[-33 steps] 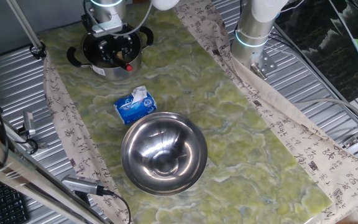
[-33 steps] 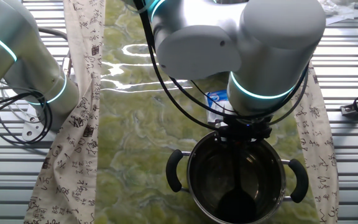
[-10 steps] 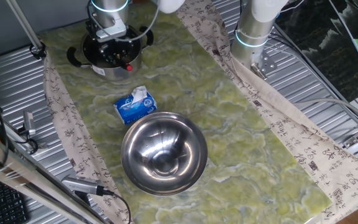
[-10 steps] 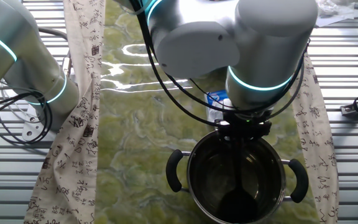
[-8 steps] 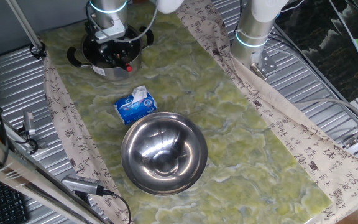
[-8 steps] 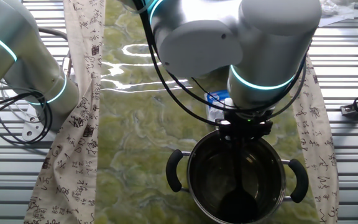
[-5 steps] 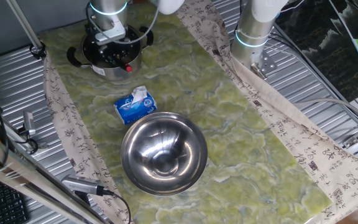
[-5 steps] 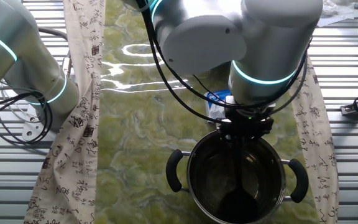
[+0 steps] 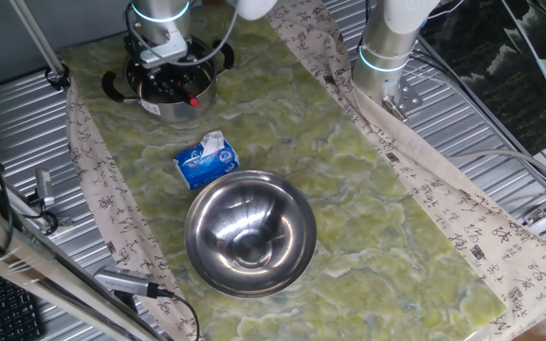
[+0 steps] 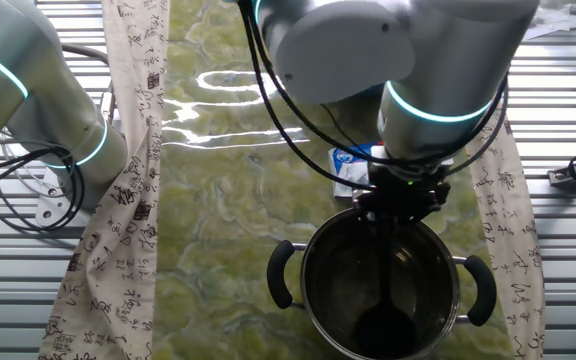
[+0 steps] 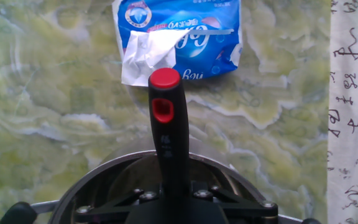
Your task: Scoop water with a large spoon from one bowl to another
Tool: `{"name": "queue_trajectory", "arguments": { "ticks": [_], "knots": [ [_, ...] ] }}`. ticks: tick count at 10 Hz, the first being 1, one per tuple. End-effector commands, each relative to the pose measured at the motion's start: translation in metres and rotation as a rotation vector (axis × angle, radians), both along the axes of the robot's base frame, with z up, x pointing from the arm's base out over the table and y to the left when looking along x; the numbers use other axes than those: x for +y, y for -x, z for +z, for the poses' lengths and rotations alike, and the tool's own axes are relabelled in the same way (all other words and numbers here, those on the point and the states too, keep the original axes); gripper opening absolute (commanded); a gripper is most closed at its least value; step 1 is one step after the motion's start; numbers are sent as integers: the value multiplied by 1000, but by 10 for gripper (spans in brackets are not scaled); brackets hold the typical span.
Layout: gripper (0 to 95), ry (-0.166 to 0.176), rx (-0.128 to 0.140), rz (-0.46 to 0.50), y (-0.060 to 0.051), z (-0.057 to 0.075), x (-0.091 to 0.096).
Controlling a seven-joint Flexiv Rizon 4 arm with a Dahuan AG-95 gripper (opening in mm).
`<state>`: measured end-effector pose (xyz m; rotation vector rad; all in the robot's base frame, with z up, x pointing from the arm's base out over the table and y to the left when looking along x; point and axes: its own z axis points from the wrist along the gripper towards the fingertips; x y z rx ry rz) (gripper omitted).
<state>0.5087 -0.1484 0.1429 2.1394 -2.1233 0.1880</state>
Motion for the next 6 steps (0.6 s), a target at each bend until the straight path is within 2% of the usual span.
{"name": "queue_trajectory", "arguments": {
  "ticks": [1,6],
  "knots": [
    [0,1,7,-4,-1,4,0],
    [0,-2,33,-24,-6,16,2]
  ]
}}
